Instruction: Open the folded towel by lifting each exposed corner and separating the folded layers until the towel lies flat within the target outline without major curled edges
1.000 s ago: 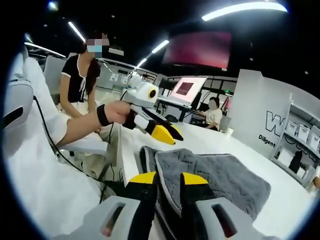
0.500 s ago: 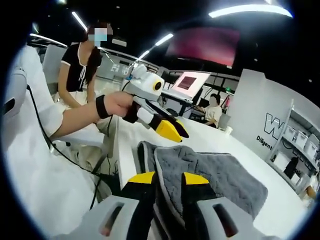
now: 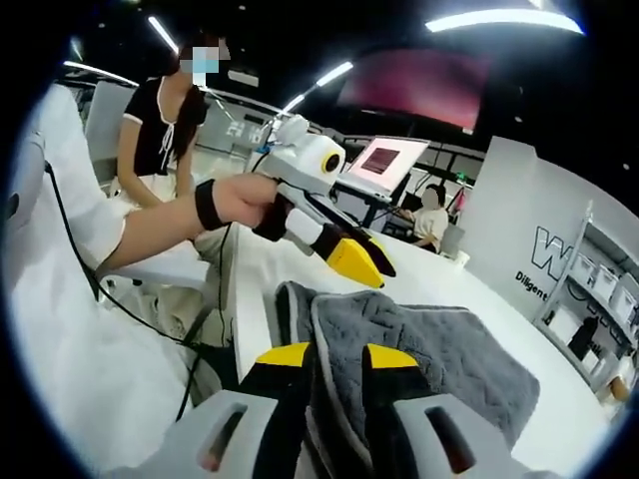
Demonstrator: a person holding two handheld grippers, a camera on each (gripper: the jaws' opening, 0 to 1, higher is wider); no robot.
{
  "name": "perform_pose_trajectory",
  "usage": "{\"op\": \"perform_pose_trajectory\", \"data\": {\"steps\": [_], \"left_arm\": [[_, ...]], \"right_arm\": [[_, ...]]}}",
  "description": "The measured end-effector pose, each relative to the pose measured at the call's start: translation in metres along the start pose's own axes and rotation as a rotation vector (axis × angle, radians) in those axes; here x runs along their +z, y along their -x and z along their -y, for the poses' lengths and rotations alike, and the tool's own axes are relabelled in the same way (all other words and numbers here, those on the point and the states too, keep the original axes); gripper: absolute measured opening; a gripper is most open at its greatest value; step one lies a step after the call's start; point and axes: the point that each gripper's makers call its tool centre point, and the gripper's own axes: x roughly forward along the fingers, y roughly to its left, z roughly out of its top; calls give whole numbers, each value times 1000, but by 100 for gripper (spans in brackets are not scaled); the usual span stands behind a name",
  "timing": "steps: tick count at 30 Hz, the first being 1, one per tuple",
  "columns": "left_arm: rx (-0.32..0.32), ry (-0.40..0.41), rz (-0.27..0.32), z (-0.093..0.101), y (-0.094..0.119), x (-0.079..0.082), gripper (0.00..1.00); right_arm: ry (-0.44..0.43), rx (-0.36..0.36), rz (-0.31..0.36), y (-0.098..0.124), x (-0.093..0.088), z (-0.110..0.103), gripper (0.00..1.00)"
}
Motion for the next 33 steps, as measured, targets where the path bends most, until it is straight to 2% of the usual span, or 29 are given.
{"op": "perform_pose_trajectory", "data": {"steps": [17, 26, 33], "left_arm": [[-4, 5, 0, -1, 1, 0, 31], [-5, -6, -8, 0, -1, -2, 31], [1, -6, 0, -1, 1, 1, 30]], "right_arm": [[31, -1, -62, -18, -5, -4, 15], [42, -13, -60, -25, -2, -2, 14], [23, -56, -34, -24, 5, 8, 15]]}}
